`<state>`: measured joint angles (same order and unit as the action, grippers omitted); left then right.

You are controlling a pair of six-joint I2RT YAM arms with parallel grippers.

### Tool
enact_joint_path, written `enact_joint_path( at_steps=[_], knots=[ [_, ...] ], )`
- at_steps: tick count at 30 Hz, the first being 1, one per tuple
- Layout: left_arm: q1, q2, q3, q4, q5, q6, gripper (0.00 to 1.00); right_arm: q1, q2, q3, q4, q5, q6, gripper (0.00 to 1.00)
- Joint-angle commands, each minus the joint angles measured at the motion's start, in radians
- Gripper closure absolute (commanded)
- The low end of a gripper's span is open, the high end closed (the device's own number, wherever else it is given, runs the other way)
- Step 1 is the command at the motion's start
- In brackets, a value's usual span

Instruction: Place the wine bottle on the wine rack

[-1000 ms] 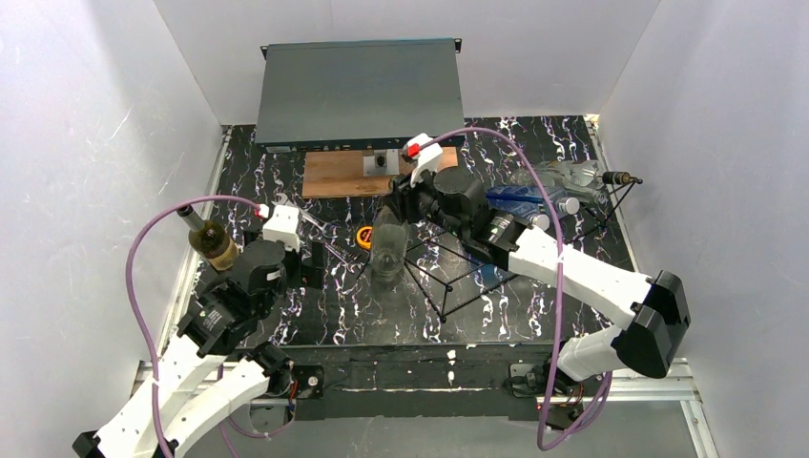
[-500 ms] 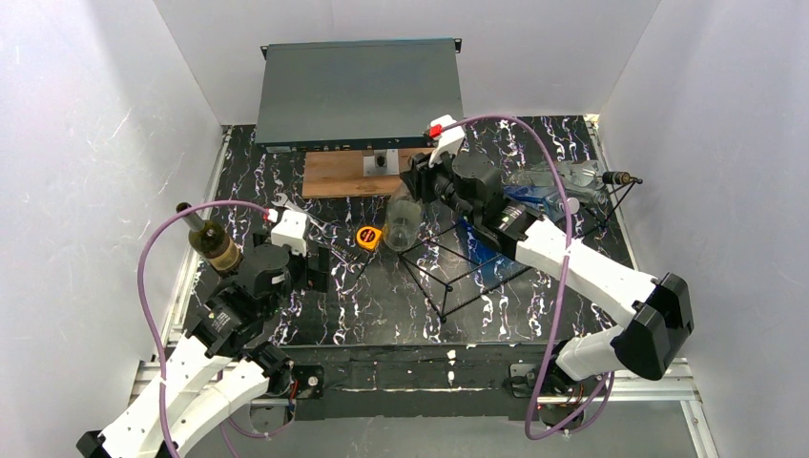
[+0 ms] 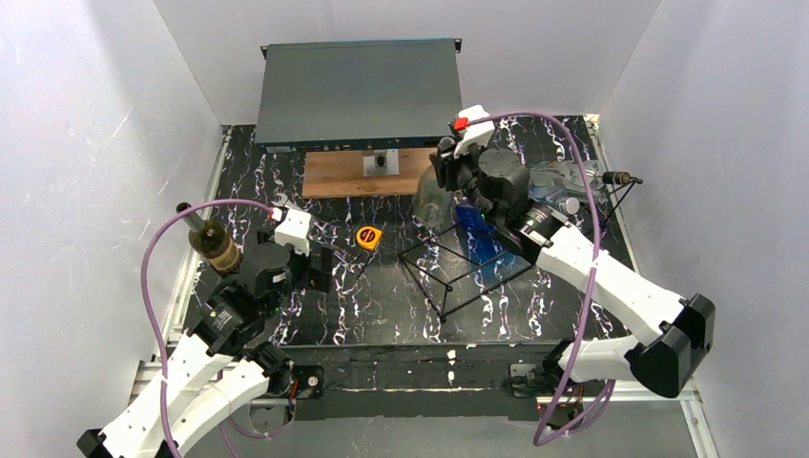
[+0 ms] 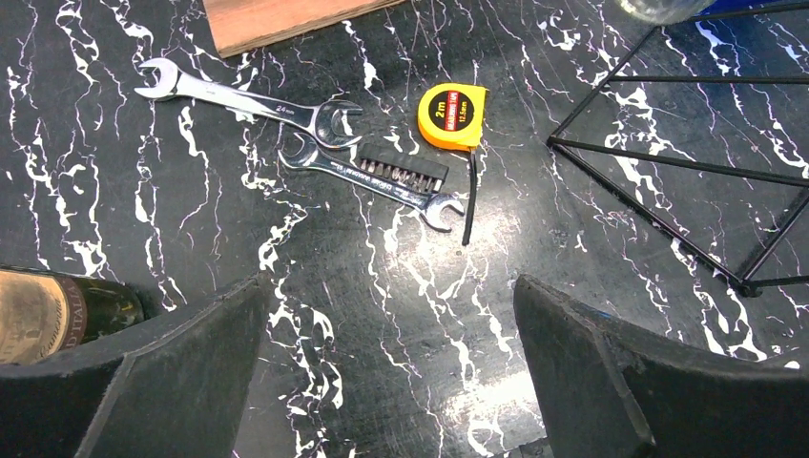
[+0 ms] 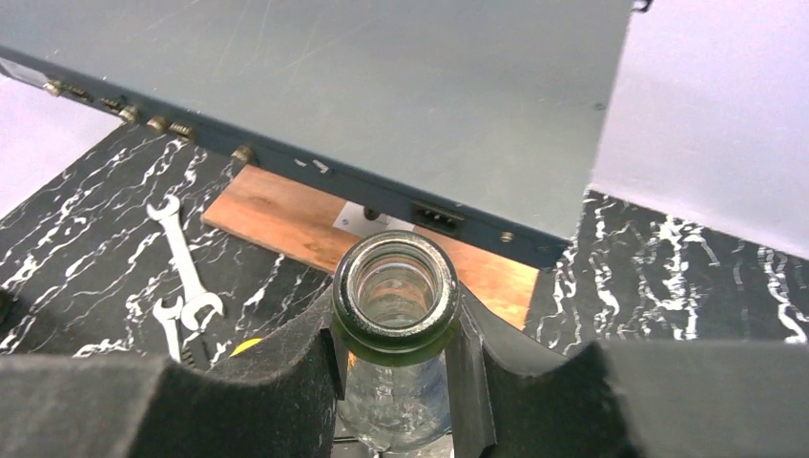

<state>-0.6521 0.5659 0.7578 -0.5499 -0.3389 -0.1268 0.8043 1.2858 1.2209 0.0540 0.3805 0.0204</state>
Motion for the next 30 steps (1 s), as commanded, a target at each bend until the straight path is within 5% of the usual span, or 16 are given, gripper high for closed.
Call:
enact_joint_path(
  at_steps=[1,21,30],
  knots=[
    [-0.002,-0.001,-0.017,0.016,0.010,0.013,0.03,-0.010,-0.101,0.019,0.229,0.083,-0.070,0.99],
    [-0.002,0.011,-0.019,0.024,0.026,0.015,0.03,-0.020,-0.153,-0.131,0.191,0.105,-0.080,0.99],
    [-0.002,0.015,-0.019,0.025,0.026,0.018,0.03,-0.022,-0.215,-0.288,0.309,-0.018,-0.114,0.99]
  ],
)
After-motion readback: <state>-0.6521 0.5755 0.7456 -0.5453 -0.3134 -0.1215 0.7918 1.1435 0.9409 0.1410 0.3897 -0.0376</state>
